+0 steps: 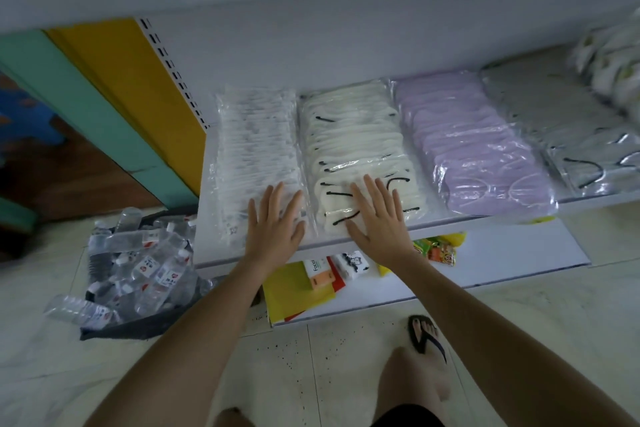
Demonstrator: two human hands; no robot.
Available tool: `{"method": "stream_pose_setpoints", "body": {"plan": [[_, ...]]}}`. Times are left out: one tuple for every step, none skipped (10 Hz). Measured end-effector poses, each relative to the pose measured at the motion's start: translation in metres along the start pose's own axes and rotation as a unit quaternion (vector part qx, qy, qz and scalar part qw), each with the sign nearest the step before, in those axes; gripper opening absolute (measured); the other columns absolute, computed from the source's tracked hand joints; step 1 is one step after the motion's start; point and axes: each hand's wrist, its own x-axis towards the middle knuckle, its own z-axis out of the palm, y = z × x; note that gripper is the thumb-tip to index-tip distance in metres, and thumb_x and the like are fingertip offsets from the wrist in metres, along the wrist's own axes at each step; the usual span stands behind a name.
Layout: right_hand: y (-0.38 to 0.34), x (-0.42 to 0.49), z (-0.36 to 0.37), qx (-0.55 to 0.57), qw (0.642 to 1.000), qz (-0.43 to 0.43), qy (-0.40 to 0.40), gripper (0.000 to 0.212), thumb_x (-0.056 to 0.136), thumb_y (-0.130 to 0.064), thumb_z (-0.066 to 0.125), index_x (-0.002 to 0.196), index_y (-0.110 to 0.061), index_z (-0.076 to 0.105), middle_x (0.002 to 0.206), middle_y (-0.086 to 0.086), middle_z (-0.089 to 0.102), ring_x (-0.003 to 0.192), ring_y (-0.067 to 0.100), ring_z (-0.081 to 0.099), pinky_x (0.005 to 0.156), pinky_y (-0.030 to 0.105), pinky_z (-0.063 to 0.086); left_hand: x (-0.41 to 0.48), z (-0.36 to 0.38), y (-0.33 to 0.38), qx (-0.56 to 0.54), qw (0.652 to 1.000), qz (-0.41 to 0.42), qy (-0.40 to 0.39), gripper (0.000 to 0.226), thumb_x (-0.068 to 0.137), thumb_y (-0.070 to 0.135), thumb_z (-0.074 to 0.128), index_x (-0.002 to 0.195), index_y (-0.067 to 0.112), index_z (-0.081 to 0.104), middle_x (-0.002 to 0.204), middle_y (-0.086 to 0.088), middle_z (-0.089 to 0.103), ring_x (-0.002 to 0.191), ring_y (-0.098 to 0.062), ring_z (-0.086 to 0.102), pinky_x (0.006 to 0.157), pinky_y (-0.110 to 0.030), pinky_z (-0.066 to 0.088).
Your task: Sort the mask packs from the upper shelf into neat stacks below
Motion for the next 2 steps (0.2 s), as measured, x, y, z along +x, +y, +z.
{"method": "stream_pose_setpoints", "body": {"plan": [[0.0,-0.035,-0.01,-0.018,1.0,0.017,0.01,0.061,0.095,-0.052,0.02,0.142,-0.015,0.031,0.146,0.018,0.036,0.136,0.035,0.027,0.106,0.053,0.015,-0.006,-0.01,-0.003,0.016,0.999,0.03,0.011,0.056,0.098,0.04,0.025,0.15,0.017,0.021,0.157,-0.015,0.006,0.145,-0.034,0.003,0.113,-0.057,0.001],[-0.007,-0.064,-0.025,-0.023,0.999,0.039,-0.018,0.064,0.095,-0.055,0.016,0.142,-0.015,0.033,0.146,0.017,0.037,0.136,0.036,0.031,0.107,0.055,0.02,-0.014,-0.028,-0.001,0.004,0.997,0.073,0.003,0.056,0.1,0.032,0.034,0.15,0.015,0.016,0.157,-0.013,0.001,0.145,-0.031,0.0,0.114,-0.054,-0.001]]}}
